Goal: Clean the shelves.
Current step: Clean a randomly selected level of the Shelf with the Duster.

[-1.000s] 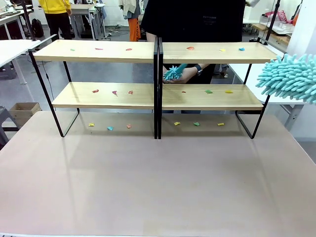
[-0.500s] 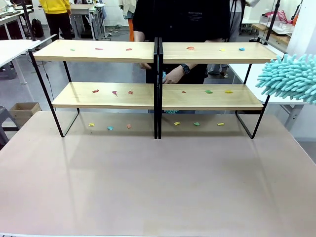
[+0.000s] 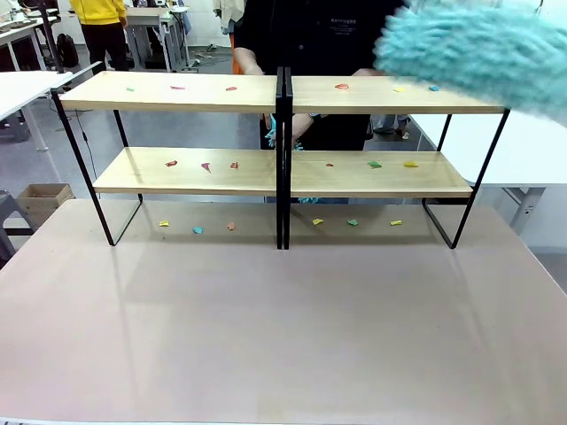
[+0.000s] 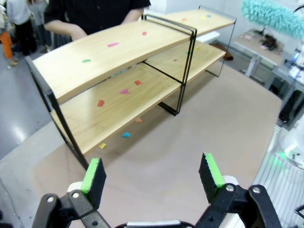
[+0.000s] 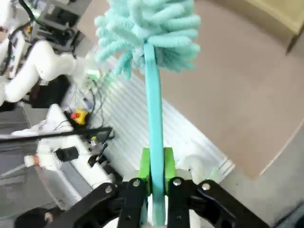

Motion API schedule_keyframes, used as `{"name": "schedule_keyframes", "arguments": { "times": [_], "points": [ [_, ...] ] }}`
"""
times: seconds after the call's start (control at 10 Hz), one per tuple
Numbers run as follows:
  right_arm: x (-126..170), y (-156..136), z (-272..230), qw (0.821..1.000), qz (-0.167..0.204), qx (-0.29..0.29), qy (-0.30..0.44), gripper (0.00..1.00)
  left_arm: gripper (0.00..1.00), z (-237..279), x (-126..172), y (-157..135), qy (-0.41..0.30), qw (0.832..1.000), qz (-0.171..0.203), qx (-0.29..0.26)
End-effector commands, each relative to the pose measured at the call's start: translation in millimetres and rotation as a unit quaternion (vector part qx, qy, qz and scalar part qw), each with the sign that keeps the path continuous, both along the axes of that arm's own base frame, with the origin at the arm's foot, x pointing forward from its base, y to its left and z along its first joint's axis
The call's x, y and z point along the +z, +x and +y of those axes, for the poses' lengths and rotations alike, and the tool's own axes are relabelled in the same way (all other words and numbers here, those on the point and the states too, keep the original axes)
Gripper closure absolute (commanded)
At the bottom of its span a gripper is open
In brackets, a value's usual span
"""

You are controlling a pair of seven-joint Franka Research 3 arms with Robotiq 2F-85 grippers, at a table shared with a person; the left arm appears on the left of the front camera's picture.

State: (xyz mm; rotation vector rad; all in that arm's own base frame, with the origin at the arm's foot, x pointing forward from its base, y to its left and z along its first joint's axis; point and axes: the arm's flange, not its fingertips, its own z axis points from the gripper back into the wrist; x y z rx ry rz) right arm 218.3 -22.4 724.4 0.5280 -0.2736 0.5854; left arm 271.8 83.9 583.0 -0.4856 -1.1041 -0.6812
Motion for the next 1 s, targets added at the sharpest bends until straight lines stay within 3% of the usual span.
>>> {"name": "schedule_keyframes", "arguments": {
  "times": [0.0, 0.1, 0.2, 0.3, 0.5, 0.6, 0.7, 0.9],
  "points": [
    [17.6, 37.3, 76.4, 0.998, -0.041, -0.029, -0.048, 0.87, 0.00, -0.1, -0.2, 0.1, 0.001, 1.000, 0.000, 0.000],
    [17.1, 46.9, 121.4, 0.996, -0.059, -0.032, -0.061, 0.87, 0.00, -0.1, -0.2, 0.1, 0.001, 1.000, 0.000, 0.000],
    [8.3, 46.2, 144.0, 0.993, -0.051, -0.028, -0.106, 0.87, 0.00, -0.1, -0.2, 0.1, 0.001, 1.000, 0.000, 0.000],
    [18.7, 27.8, 113.1, 0.997, -0.055, -0.002, -0.045, 0.87, 0.00, -0.1, -0.2, 0.1, 0.001, 1.000, 0.000, 0.000],
    [18.7, 27.8, 113.1, 0.997, -0.055, -0.002, -0.045, 0.87, 0.00, -0.1, -0.2, 0.1, 0.001, 1.000, 0.000, 0.000],
    [13.4, 38.0, 142.1, 0.996, -0.061, 0.000, -0.067, 0.87, 0.00, -0.1, -0.2, 0.1, 0.001, 1.000, 0.000, 0.000],
    [15.5, 56.8, 155.1, 0.993, -0.065, -0.051, -0.087, 0.87, 0.00, -0.1, -0.2, 0.1, 0.001, 1.000, 0.000, 0.000],
    [23.8, 105.8, 198.2, 0.988, -0.084, -0.063, -0.116, 0.87, 0.00, -0.1, -0.2, 0.1, 0.001, 1.000, 0.000, 0.000]
  ]
}}
